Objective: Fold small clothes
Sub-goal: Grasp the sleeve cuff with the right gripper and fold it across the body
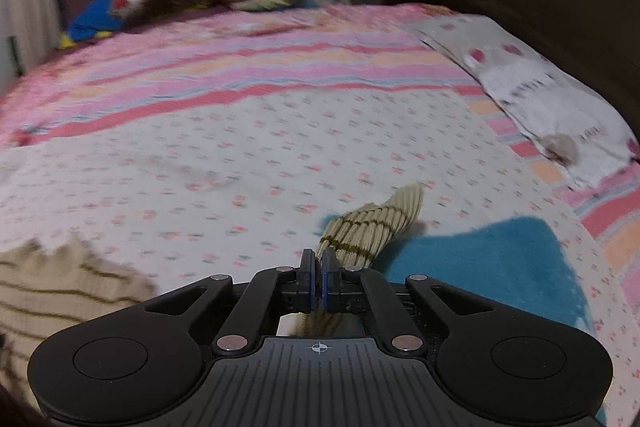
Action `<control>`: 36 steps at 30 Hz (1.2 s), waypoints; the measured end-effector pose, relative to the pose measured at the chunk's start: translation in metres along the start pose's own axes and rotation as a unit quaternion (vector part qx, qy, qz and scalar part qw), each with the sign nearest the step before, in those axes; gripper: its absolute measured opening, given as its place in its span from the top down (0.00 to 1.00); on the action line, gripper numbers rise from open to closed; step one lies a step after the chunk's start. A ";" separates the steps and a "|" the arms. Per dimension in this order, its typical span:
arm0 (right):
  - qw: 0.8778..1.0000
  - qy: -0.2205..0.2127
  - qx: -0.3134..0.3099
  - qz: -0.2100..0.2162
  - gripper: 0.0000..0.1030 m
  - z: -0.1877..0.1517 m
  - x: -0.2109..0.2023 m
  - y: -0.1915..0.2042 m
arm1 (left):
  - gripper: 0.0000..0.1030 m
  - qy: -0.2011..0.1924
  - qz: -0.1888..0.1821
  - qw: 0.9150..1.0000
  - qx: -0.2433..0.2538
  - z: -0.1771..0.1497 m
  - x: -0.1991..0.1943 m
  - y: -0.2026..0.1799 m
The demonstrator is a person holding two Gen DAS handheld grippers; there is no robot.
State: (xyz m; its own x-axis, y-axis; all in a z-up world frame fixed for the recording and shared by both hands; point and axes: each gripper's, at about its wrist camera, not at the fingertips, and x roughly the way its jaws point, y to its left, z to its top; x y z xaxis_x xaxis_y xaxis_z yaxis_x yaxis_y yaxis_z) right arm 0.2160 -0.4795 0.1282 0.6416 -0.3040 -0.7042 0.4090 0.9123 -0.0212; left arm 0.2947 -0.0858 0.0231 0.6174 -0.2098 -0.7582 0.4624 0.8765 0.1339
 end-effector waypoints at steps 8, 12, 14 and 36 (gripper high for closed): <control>0.976 -0.043 -0.114 0.179 0.98 -0.029 -0.048 0.108 | 0.79 -0.004 0.009 0.999 -0.040 -0.020 -0.018 0.028; 0.949 -0.004 -0.233 0.212 0.97 -0.073 -0.037 0.171 | 0.77 0.009 0.032 0.998 -0.049 -0.041 -0.022 0.045; 0.942 0.016 -0.281 0.182 0.96 -0.091 -0.024 0.187 | 0.77 0.015 0.036 0.998 -0.056 -0.051 -0.024 0.053; 0.936 0.031 -0.341 0.085 0.92 -0.115 0.013 0.229 | 0.71 -0.011 0.019 0.998 -0.063 -0.079 -0.042 0.060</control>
State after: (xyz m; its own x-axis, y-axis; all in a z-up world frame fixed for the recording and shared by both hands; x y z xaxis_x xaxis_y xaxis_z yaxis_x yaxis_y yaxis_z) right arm 0.2428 -0.2432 0.0325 0.6121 -0.1418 -0.7779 -0.2175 0.9156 -0.3381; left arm 0.2459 0.0095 0.0128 0.6475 -0.1829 -0.7398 0.3548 0.9315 0.0803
